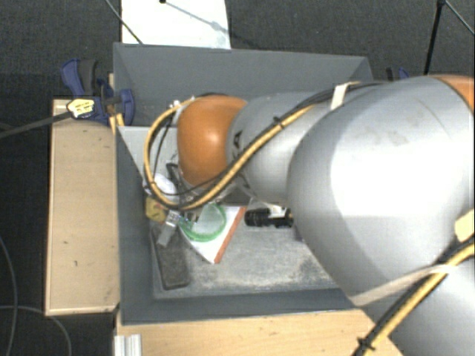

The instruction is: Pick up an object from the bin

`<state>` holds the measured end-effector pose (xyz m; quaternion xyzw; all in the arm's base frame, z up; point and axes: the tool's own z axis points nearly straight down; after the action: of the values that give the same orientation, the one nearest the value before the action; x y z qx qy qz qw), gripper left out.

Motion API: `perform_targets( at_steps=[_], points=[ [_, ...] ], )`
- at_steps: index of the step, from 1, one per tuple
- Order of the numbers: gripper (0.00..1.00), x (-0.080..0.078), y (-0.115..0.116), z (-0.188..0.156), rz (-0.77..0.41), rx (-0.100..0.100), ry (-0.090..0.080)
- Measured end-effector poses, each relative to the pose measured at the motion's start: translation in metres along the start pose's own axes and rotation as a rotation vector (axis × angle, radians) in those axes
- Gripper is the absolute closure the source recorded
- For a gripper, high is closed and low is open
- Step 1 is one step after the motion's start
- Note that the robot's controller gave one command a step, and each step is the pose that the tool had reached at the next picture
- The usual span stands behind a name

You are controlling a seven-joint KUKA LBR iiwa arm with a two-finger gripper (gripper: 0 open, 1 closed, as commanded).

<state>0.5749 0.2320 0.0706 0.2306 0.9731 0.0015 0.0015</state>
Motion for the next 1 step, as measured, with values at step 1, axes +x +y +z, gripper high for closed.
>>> perform_targets(
  at_steps=[1],
  points=[
    [1.00, 0.0095, 0.0079, -0.0046, 0.184, 0.006, -0.002]
  ],
)
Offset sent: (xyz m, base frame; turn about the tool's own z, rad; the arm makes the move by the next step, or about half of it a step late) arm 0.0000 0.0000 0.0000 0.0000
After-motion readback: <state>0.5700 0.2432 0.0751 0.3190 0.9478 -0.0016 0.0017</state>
